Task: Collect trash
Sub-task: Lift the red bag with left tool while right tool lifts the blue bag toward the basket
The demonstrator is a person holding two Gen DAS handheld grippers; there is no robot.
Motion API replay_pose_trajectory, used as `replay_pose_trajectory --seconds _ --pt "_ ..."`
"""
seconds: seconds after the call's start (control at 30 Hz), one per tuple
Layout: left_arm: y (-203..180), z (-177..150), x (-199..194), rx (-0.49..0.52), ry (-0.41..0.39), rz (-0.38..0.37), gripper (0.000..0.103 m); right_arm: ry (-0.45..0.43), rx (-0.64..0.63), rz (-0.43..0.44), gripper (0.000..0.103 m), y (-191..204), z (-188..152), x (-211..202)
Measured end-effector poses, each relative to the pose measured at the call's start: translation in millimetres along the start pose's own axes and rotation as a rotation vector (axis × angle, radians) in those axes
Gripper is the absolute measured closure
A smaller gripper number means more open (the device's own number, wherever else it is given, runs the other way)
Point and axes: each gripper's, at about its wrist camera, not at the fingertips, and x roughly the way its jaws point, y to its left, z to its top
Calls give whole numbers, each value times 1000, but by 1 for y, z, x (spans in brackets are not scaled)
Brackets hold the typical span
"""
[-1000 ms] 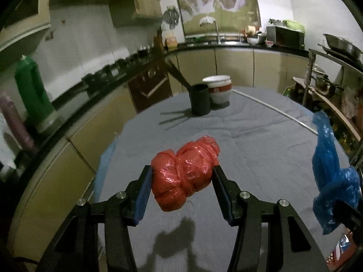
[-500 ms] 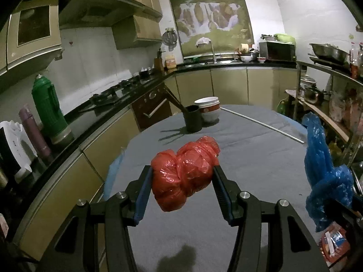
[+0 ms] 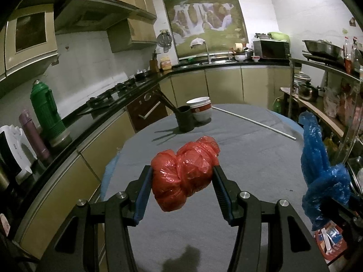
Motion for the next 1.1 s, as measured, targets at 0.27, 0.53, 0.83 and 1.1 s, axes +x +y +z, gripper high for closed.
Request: replay_pose_trajectory --seconds 0.27,0.53,0.83,1.1 --pt "-19 -1 -2 32 -3 -14 48 -9 23 -11 50 0 -1 -3" --pt "-39 -2 -1 66 6 -30 48 -8 56 -26 50 -1 -5 -3" --pt "-65 -2 2 110 18 -59 48 -21 79 -42 50 3 -5 -3" --pt "-87 -2 3 147 28 -77 48 -30 110 -65 50 2 -12 -6"
